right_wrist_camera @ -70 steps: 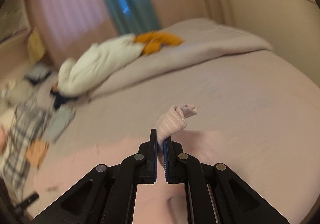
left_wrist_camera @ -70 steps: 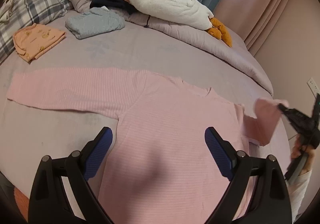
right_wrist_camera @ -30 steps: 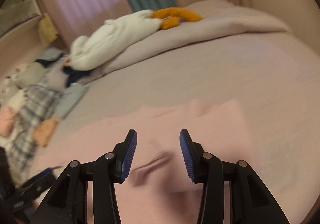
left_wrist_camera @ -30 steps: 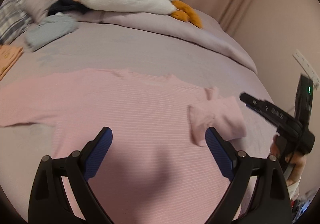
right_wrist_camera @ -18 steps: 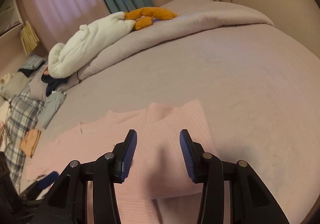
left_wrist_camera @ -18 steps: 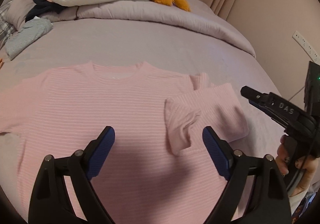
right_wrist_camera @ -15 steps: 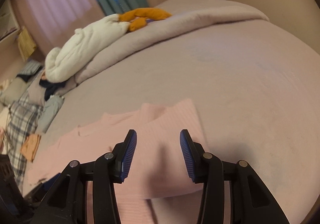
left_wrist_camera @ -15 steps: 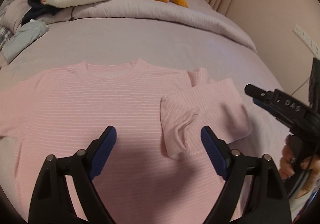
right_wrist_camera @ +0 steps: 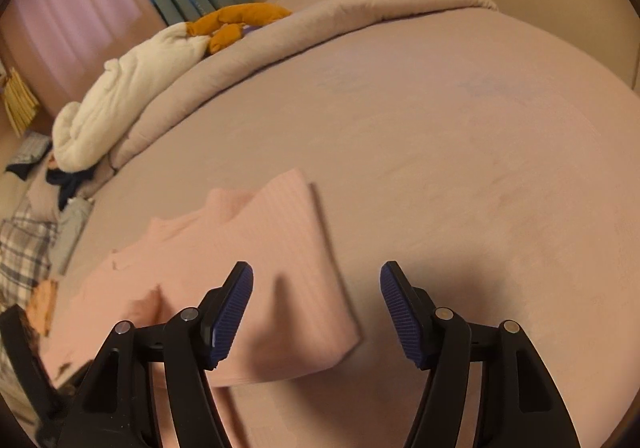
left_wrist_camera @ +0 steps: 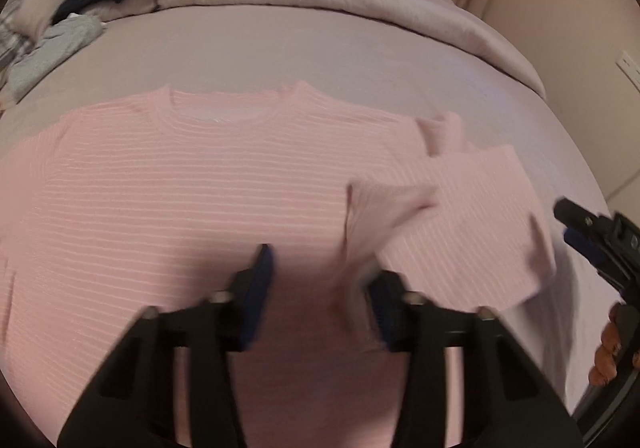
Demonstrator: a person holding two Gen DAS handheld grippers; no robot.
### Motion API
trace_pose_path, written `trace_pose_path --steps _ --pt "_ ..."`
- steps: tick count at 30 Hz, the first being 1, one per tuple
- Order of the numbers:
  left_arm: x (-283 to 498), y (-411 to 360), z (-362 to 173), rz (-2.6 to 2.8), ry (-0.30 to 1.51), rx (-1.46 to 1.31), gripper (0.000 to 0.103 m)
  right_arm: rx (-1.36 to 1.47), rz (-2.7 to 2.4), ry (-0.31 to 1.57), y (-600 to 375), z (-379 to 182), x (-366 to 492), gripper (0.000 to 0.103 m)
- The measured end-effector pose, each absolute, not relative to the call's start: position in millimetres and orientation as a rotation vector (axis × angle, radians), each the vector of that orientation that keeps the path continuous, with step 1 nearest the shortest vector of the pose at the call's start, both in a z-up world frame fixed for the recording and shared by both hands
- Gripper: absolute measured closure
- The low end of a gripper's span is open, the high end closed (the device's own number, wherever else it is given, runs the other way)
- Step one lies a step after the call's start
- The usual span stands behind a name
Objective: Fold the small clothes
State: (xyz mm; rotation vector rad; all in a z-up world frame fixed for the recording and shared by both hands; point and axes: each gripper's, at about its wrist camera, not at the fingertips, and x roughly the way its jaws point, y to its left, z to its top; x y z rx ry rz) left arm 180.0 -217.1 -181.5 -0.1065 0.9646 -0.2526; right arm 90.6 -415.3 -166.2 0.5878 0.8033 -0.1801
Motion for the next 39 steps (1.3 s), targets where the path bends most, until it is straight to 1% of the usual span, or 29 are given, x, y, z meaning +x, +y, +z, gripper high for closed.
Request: trace_pose_path --steps 1,2,3,4,6,17,25,32,39 --pt "180 -216 -181 -0.254 0.954 -0.12 0.087 0.587 -0.179 0.802 -417 -166 90 0.037" --pt "180 -216 -181 -0.251 0.946 -0.129 0.088 0.594 -0.172 0.8 -418 -167 90 0.037" --pt "180 -217 -180 -0.254 0.943 -0.132 0.092 0.603 -0.161 0.797 -420 -168 90 0.037" --pt "179 -217 -180 -0.259 0.941 -0.134 0.095 0.615 -0.148 0.79 -421 -168 89 0.037" --pt "177 -216 -177 -0.254 0.932 -0.153 0.097 0.621 -0.137 0.789 -422 -170 88 0.037" --pt "170 -207 -136 -0.242 0.862 -0.217 0.098 0.649 -0.099 0.793 -420 -174 88 0.037" --pt "165 -175 -103 -0.223 0.817 -0.269 0.098 0.649 -0.078 0.792 -417 -172 88 0.037" --pt "161 -147 -74 -0.158 0.756 -0.261 0.098 0.63 -0.047 0.793 -412 -171 91 0.037" --pt "157 -116 -57 -0.109 0.719 -0.284 0.098 0.592 0.024 0.809 -395 -169 99 0.037"
